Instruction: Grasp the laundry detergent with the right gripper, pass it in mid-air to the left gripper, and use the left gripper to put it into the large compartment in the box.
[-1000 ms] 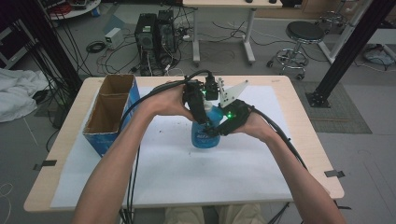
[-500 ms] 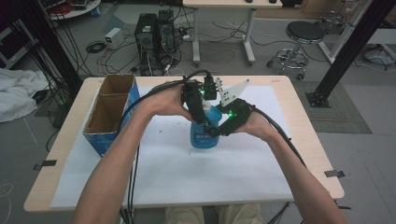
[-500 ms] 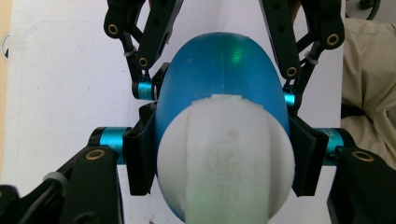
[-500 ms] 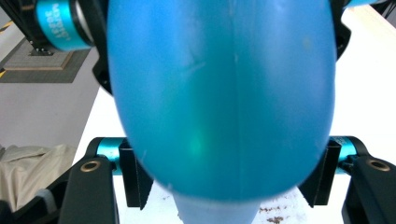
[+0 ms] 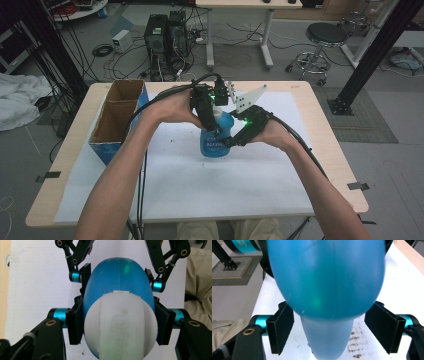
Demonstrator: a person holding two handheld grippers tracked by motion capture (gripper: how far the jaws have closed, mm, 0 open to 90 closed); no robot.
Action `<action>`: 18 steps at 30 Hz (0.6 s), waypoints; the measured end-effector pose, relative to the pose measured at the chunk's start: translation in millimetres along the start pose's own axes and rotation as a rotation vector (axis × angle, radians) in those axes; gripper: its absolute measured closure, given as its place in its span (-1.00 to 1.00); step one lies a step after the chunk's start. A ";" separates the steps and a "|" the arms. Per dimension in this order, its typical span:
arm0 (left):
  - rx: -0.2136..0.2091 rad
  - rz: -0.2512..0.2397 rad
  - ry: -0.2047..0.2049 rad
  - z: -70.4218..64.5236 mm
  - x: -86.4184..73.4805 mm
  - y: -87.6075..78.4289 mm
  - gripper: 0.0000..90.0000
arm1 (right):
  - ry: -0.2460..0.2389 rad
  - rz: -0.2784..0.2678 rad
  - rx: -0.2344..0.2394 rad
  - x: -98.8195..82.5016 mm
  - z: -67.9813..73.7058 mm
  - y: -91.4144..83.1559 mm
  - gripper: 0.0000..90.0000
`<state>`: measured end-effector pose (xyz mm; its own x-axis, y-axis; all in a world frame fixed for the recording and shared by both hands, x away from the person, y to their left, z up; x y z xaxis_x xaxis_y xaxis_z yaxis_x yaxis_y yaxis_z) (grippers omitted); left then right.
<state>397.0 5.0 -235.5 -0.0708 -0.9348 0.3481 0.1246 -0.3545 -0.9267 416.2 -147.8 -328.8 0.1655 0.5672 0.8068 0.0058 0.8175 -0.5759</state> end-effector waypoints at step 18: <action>0.037 0.014 -0.056 3.4 -16.8 -34.8 -0.15 | -0.004 0.033 -0.067 2.9 6.9 -13.4 -0.70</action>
Point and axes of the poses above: each handheld gripper's, and its own axes: y roughly forward along the jaws, x roughly out of its top, z roughly to its left, the point moved 1 cm from there along y, roughly forward along the jaws, and after that the axes turned 8 degrees about y, right-handed, at the moved point
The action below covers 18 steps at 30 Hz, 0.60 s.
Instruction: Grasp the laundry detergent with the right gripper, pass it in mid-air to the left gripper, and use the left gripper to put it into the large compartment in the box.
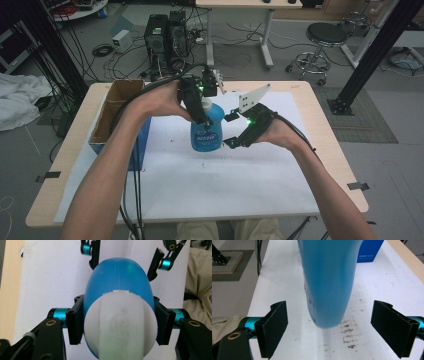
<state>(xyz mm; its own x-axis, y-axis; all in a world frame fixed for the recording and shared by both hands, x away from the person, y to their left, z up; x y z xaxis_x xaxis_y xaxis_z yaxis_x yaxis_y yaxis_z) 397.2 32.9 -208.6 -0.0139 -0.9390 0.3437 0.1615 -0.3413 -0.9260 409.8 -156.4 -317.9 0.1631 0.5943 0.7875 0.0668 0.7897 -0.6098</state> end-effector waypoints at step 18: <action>0.085 0.043 -0.160 28.9 -43.9 -77.9 -0.15 | -0.029 0.195 -0.163 -10.7 6.0 -41.2 -0.70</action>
Point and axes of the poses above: each handheld gripper's, and its own axes: y roughly forward along the jaws, x roughly out of its top, z roughly to its left, the point moved 1 cm from there along y, roughly forward along the jaws, and after that the axes turned 8 degrees about y, right-handed, at the moved point
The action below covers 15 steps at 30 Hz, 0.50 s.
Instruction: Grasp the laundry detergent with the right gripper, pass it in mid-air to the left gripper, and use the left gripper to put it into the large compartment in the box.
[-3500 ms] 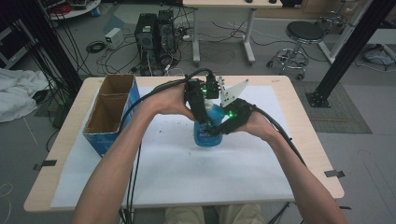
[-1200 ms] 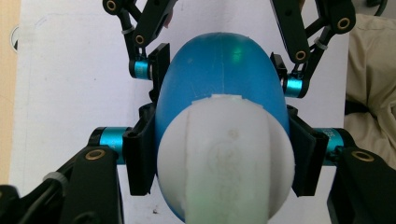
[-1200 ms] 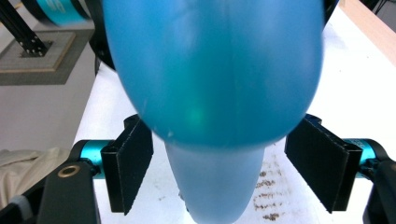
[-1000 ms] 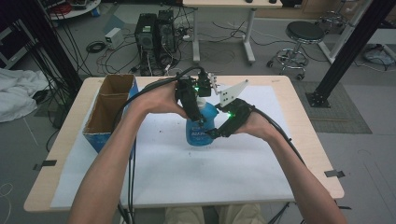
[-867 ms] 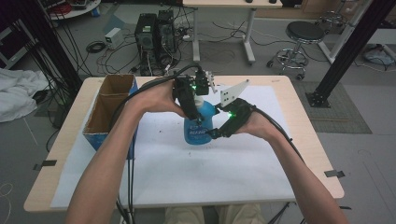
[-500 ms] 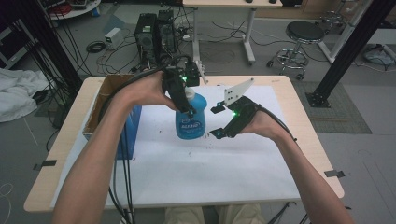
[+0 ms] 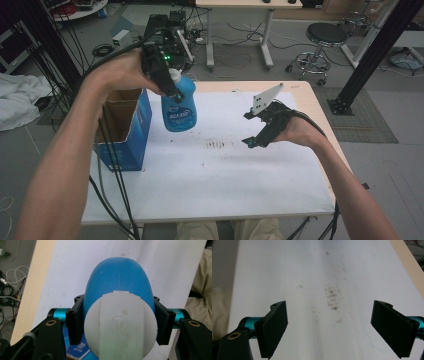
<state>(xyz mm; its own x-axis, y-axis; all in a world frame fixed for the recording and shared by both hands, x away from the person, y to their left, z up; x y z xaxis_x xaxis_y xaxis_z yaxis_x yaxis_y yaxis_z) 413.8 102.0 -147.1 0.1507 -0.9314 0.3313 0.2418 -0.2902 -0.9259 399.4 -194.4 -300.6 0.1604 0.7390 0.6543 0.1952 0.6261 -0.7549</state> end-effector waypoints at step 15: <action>0.062 0.050 -0.108 21.8 -47.3 -49.2 -0.15 | 0.007 0.129 -0.112 -30.8 -3.8 -31.2 -0.70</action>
Point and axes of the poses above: each handheld gripper's, and its own axes: y roughly forward along the jaws, x roughly out of its top, z roughly to its left, the point moved 1 cm from there along y, roughly forward along the jaws, and after that the axes turned 8 degrees about y, right-handed, at the moved point
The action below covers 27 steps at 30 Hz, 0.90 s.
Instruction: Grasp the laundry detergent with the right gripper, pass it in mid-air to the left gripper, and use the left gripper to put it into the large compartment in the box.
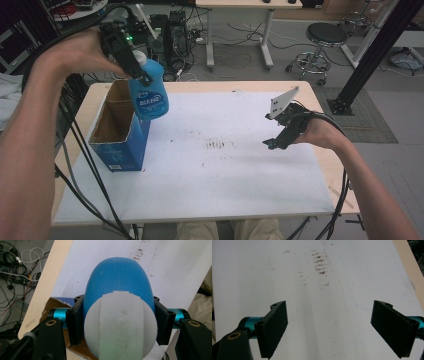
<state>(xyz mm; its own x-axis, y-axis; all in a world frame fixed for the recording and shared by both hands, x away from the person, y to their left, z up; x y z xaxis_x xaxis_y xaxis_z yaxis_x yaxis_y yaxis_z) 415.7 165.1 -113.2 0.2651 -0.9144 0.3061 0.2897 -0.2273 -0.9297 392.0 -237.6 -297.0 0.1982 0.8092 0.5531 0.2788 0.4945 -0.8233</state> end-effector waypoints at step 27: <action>0.036 0.085 -0.125 18.5 -79.2 -4.7 -0.15 | 0.040 0.053 -0.037 -31.0 -2.9 -7.0 -0.70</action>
<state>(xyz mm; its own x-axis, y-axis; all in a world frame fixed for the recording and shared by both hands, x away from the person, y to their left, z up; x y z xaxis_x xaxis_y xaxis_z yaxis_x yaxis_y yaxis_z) 410.4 244.8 -129.3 0.4014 -0.8805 0.2520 0.2935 -0.1369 -0.9461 386.6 -267.1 -308.0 0.2504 0.8205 0.5140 0.3015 0.4384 -0.8467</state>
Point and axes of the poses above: each handheld gripper's, and its own axes: y roughly forward along the jaws, x roughly out of its top, z roughly to its left, the point moved 1 cm from there along y, roughly forward along the jaws, and after that the axes turned 8 degrees about y, right-handed, at the moved point
